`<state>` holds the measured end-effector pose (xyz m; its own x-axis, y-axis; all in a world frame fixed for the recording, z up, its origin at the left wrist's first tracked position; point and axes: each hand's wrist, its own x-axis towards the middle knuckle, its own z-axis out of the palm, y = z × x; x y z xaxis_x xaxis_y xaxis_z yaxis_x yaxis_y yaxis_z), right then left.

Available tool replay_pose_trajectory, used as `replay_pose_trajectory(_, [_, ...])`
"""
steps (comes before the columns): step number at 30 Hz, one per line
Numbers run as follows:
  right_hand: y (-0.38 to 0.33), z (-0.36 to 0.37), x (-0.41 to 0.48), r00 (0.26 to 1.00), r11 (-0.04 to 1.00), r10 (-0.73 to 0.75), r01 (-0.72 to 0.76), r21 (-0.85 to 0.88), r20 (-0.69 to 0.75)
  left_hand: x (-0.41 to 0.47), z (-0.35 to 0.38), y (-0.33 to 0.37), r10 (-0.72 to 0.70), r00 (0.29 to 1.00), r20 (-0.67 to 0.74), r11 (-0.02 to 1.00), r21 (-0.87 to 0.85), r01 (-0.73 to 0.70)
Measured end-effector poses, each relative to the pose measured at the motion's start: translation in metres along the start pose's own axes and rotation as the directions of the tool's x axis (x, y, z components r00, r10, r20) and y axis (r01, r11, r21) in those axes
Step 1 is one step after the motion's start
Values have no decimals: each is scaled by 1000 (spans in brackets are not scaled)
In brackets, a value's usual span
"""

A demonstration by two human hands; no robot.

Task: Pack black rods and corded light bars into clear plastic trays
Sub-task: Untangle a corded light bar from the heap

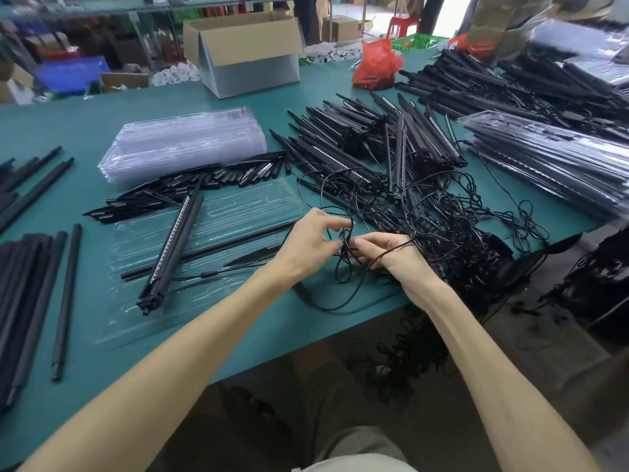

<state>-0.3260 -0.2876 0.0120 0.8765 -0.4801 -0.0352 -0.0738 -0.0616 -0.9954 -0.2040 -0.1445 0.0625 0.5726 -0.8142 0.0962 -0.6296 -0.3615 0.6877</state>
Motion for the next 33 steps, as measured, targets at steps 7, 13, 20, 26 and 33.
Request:
replay_pose_trajectory(7, [-2, -2, -2, 999, 999, 9, -8, -31, 43, 1, 3, -3, 44, 996, 72, 992, 113, -52])
replay_pose_trajectory(13, [-6, 3, -6, 994, 1000, 2, -1, -3, 110, 5, 5, -8, 64, 997, 32, 992, 109, -67])
replay_pose_trajectory(20, [-2, 4, -5, 1000, 1000, -15, 15, -17, 12, 3, 10, -4, -21, 999, -35, 988, 154, 26])
replay_pose_trajectory(26, [3, 6, -3, 999, 999, -36, 36, -12, -34, 3, 5, -1, -127, 970, -209, 991, -63, 116])
replay_pose_trajectory(33, [4, 6, -3, 997, 998, -62, 62, 3, -42, 5, -6, -3, -192, 933, -304, 945, -314, 92])
